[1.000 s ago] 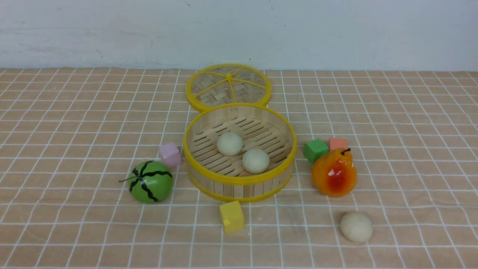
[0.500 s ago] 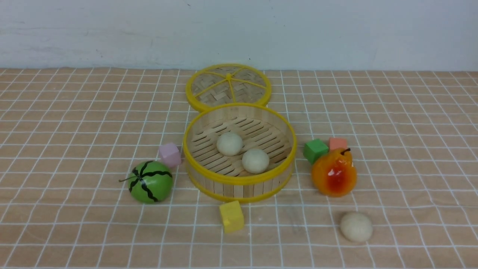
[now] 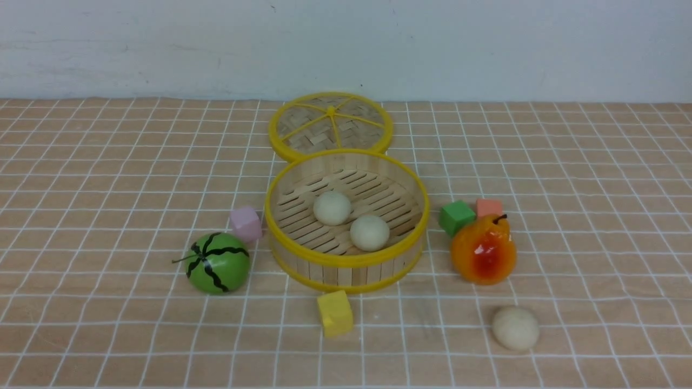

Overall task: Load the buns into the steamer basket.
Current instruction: Use the right arm to grab a steamed stuffed bun

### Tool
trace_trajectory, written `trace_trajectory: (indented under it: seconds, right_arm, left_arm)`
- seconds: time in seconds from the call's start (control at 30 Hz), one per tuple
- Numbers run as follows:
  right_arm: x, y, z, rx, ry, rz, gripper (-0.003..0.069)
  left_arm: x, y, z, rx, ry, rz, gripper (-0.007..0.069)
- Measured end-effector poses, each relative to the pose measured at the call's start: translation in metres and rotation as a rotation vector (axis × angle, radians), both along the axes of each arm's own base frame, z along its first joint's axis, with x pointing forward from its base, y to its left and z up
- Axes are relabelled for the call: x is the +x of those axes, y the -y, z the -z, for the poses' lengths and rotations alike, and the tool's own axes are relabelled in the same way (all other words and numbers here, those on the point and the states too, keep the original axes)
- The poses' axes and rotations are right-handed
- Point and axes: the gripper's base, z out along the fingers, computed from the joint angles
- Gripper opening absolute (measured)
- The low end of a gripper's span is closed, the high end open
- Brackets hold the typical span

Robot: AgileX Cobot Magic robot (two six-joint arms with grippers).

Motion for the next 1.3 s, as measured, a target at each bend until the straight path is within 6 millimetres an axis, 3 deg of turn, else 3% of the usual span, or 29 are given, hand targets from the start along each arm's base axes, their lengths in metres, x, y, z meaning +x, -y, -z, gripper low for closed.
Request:
trace_trajectory:
  seconds: [0.1,0.3,0.43,1.3]
  right_arm:
    - [0.000,0.000,0.000,0.000,0.000,0.000,0.0241]
    - [0.000,0.000,0.000,0.000,-0.001,0.000,0.0241]
    - [0.000,0.000,0.000,0.000,0.000,0.000,0.0241]
    - [0.000,0.000,0.000,-0.003,0.006,0.000,0.0241]
  left_arm:
    - [0.001,-0.002,0.020,-0.002,0.023,-0.068,-0.0013]
    - [0.017,-0.005,0.093,0.037,-0.134,-0.210,-0.0013]
    - [0.018,-0.008,0.117,0.048,-0.224,-0.267,-0.0013]
    - [0.017,-0.010,0.118,0.039,-0.231,-0.304,0.0006]
